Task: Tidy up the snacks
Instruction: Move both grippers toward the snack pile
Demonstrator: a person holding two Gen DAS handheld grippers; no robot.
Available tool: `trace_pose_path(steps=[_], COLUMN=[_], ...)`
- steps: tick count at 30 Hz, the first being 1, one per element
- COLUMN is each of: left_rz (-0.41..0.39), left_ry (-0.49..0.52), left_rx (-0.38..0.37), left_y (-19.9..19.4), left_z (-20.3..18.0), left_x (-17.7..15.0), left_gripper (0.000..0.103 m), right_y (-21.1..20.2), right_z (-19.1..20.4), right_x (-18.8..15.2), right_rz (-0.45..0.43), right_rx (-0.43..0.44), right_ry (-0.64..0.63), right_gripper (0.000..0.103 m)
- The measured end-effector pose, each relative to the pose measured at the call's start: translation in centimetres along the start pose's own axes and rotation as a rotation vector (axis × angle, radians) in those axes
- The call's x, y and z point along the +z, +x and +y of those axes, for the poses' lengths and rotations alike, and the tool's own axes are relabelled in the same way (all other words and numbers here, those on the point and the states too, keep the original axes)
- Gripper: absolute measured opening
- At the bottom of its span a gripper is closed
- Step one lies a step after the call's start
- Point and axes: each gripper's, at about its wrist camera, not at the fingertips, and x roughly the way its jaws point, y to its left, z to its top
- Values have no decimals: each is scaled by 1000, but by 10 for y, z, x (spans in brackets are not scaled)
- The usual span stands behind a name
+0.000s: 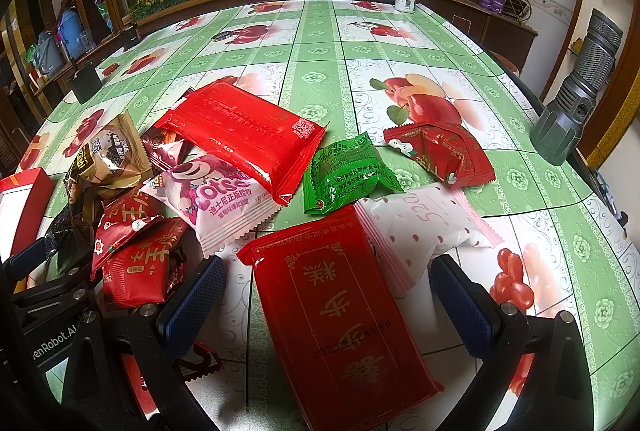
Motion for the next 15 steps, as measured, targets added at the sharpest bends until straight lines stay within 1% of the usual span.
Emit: trace_pose_path(steps=[7,8,10,12,13,14,15], left_rz=[0,2,29,46,62,64,46], left_ry=[-23,-17,23,59,86,114,149], left_rx=[17,14,-19,-33,-28,-27,-26], left_y=[0,-1,-4,-7,-12,-18,-27], left_z=[1,1,2,3,3,3,4], left_x=[-1,-1,-3,-6,-10,-13,-17], left_gripper=[103,103,103,103,103,103,103], right_y=[-1,-1,-5,-13,-15,-22,-32], right_z=[1,1,-1,-4,-7,-12,-21], right_x=[-1,-2,-6,-12,-13,-16,-22], right_rz=[-1,0,4,38,53,59,48], right_rx=[-16,-15,0,49,89,140,190], right_ry=[24,23,4,-42,-67,-91,-111], right_gripper=[103,103,103,103,102,99,98])
